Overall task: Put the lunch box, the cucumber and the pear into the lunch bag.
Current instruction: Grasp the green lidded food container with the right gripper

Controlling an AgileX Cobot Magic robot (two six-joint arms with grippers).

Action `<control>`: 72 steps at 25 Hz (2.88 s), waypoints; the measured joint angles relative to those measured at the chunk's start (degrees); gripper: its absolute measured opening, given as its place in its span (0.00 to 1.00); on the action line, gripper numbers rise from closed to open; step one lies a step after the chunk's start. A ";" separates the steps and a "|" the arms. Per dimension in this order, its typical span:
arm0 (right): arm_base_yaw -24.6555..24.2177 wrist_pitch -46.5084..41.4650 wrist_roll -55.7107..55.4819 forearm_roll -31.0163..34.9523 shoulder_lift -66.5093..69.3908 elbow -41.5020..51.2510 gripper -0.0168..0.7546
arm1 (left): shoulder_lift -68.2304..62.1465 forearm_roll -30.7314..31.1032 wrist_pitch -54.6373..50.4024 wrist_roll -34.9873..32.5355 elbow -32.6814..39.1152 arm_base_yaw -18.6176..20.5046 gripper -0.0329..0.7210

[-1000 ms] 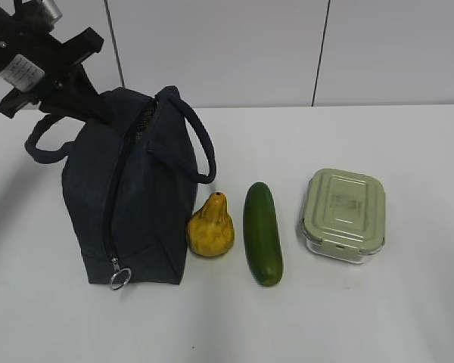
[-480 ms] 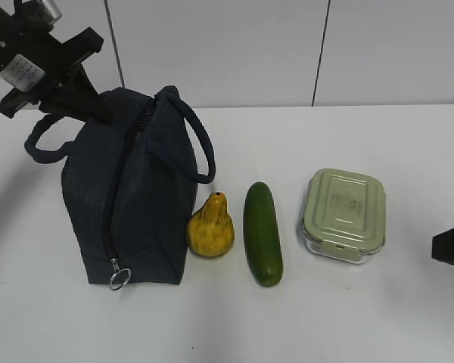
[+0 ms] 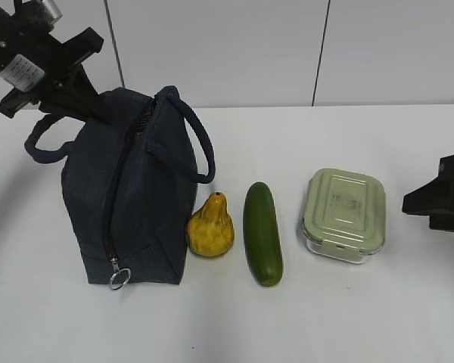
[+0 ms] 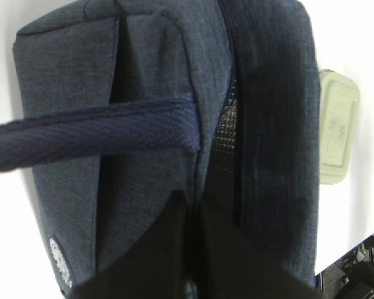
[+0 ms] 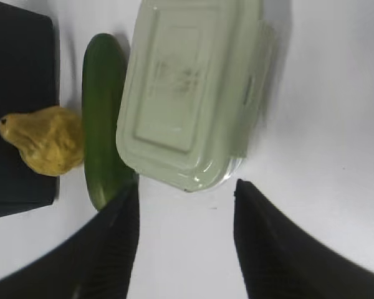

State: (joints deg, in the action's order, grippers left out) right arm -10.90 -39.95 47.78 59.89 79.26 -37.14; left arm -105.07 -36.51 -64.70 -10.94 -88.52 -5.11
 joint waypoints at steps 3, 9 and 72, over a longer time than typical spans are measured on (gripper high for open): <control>-3.07 -3.63 4.49 4.10 5.52 -1.56 0.50 | 0.00 0.00 0.00 0.00 0.00 0.00 0.06; -4.37 -6.85 6.49 4.35 16.56 -7.33 0.49 | 0.00 0.00 0.00 0.00 0.00 0.00 0.05; -4.37 -22.54 17.36 20.46 40.57 -19.83 0.53 | 0.00 -1.98 0.55 0.00 0.00 0.00 0.05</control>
State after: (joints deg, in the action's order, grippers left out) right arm -15.27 -62.49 65.15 80.34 119.83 -56.98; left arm -105.07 -38.49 -64.16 -10.94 -88.52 -5.11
